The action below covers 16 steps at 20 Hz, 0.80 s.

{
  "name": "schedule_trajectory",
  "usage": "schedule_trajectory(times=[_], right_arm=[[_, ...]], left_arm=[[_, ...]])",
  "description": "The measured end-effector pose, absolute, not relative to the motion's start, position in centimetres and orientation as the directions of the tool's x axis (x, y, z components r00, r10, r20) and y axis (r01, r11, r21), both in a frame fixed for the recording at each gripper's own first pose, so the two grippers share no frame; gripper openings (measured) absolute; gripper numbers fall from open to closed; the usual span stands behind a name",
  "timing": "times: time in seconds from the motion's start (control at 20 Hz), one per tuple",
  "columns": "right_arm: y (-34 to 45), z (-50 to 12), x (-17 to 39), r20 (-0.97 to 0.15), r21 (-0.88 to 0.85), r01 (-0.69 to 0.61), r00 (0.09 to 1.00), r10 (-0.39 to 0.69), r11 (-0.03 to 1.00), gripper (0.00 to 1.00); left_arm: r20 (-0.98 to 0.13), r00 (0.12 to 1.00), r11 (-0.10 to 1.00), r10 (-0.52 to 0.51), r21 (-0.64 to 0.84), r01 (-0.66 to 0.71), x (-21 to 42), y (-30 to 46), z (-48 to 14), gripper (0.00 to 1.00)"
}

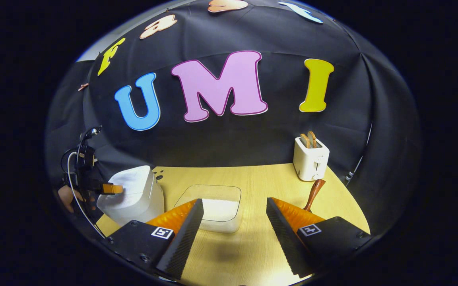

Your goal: Close the left gripper, press the button to open the rice cooker; take a wooden spoon from the chopstick holder with the right hand, scoop a spoonful of rice and pour it into the rice cooker, then put the wooden spoon back into the chopstick holder.

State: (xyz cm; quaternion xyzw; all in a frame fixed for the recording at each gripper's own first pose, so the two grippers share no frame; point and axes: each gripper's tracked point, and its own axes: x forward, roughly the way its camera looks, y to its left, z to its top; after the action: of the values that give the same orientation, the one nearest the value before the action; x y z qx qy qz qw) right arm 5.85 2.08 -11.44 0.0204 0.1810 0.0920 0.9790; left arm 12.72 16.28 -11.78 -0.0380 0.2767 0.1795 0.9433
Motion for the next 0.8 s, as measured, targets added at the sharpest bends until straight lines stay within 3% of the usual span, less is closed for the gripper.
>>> schedule_trajectory(times=[0.2, 0.55, 0.8], right_arm=[[1.8, -13.1, 5.9, -0.393, 0.088, -0.18, 0.897, 0.2, 0.98, 0.98], [2.3, -13.6, 6.2, -0.42, 0.107, -0.197, 0.879, 0.224, 0.975, 0.98], [2.5, -12.6, 6.9, -0.405, 0.102, -0.212, 0.883, 0.235, 0.972, 0.98]], left_arm=[[-0.571, 0.762, 0.94, 0.305, 0.051, -0.338, 13.2, 15.6, -11.7, 1.0], [-0.528, 0.79, 0.94, 0.312, 0.052, -0.337, 15.0, 14.5, -11.0, 1.0], [-0.411, 0.841, 0.93, 0.353, 0.058, -0.363, 14.0, 14.9, -9.4, 0.97]])
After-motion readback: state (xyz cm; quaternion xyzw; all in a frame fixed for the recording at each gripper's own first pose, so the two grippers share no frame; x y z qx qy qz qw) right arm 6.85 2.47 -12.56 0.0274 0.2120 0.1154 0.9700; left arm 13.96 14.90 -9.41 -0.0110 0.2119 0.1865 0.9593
